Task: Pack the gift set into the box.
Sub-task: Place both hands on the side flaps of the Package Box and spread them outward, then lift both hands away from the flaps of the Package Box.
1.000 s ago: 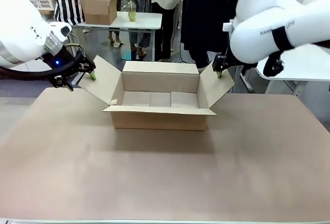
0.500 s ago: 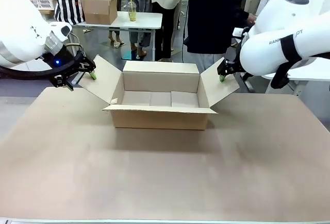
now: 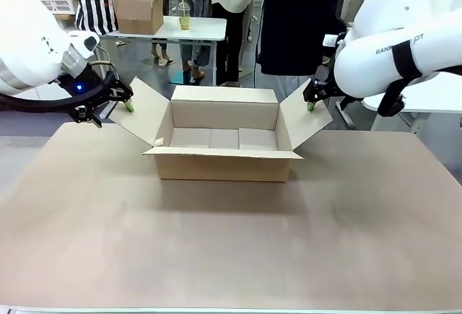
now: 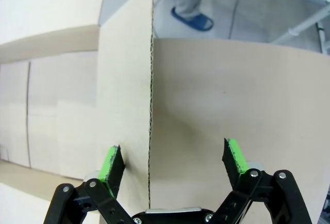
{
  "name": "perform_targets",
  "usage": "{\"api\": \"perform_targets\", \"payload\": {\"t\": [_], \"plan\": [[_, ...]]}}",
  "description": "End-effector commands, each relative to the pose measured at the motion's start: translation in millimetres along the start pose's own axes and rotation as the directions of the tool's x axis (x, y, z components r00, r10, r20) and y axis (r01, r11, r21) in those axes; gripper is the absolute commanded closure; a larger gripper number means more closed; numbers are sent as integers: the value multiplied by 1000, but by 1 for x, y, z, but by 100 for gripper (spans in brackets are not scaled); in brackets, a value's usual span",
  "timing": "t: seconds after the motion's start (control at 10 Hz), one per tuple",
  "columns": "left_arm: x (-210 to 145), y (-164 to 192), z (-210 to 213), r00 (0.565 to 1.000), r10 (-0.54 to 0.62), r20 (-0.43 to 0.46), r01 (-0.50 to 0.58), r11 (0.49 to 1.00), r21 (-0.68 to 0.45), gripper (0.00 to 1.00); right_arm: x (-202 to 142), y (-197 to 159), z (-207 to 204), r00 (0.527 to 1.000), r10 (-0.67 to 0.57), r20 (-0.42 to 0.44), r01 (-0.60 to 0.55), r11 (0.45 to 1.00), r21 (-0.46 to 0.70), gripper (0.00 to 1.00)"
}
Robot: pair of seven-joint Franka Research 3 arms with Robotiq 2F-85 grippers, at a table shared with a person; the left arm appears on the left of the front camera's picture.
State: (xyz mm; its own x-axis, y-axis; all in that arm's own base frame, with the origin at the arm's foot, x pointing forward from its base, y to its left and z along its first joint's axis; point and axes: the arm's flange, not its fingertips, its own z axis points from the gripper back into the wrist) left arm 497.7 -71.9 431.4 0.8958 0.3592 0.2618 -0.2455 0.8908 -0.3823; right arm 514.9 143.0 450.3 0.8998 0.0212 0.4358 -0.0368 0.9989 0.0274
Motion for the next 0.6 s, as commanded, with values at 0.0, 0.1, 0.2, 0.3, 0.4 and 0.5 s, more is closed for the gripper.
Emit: {"api": "perform_targets", "payload": {"t": [0.0,0.1,0.2,0.3,0.4,0.5], "plan": [[0,-1,1,1000,8,14,-8,1000,16,0,2,5,1,1000,-22,6,22,999,-26,0],[0,-1,1,1000,8,14,-8,1000,16,0,2,5,1,1000,-22,6,22,999,-26,0],[0,-1,1,1000,8,14,-8,1000,16,0,2,5,1,1000,-22,6,22,999,-26,0],[0,-1,1,1000,8,14,-8,1000,16,0,2,5,1,1000,-22,6,22,999,-26,0],[0,-1,1,1000,8,14,-8,1000,16,0,2,5,1,1000,-22,6,22,999,-26,0],[0,-1,1,1000,8,14,-8,1000,16,0,2,5,1,1000,-22,6,22,999,-26,0]]}}
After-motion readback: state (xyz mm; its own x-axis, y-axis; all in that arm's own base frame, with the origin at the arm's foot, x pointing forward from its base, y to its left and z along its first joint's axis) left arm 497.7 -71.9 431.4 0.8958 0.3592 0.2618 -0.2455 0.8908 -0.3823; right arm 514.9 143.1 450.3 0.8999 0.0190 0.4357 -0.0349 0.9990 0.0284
